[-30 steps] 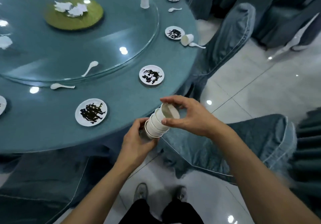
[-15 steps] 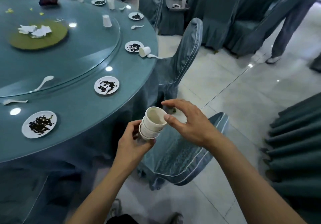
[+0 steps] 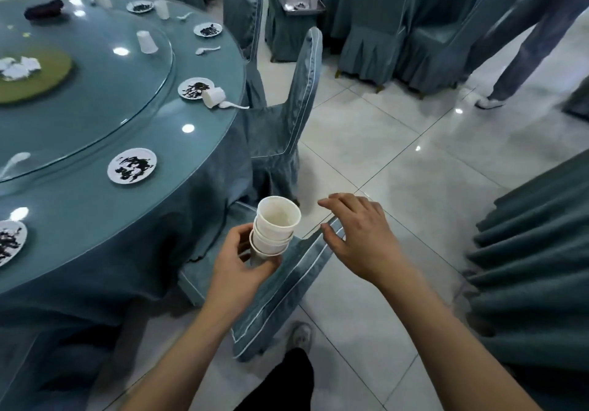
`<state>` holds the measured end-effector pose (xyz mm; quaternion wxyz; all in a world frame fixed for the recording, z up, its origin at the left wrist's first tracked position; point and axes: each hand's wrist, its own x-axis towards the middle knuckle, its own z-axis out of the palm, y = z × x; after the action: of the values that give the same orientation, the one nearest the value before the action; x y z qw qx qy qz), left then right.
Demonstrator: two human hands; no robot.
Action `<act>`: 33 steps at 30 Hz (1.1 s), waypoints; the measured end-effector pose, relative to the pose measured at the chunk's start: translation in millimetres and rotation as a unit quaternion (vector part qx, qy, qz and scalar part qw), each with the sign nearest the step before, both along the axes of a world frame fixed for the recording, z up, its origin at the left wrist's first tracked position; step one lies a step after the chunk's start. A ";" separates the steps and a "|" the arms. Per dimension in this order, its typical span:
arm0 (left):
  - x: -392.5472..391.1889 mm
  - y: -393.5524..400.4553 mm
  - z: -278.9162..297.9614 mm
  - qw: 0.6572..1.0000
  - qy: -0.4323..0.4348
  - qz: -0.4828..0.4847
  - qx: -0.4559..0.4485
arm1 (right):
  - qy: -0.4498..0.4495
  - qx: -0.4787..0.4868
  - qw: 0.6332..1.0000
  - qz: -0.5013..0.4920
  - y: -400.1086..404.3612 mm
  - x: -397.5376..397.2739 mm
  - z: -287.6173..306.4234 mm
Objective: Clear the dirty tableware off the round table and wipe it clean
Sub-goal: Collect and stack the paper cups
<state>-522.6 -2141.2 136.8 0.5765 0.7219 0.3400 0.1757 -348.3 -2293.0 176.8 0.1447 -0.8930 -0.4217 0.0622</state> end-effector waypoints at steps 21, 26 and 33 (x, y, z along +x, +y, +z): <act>257.0 33.7 4.5 0.993 -0.017 0.112 0.023 | 0.004 -0.013 0.999 0.049 65.2 272.4 -5.4; 322.2 41.0 -3.1 0.983 -0.018 0.181 0.025 | 0.009 -0.011 0.994 0.110 99.8 349.7 -10.1; 403.4 41.6 -12.4 0.963 -0.012 0.270 0.015 | 0.021 -0.016 0.980 0.198 151.5 445.5 -22.1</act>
<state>-119.2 -2099.6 124.3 0.5004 0.6097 0.5128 0.3388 97.2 -2141.5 154.7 0.1234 -0.7924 -0.5862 0.1150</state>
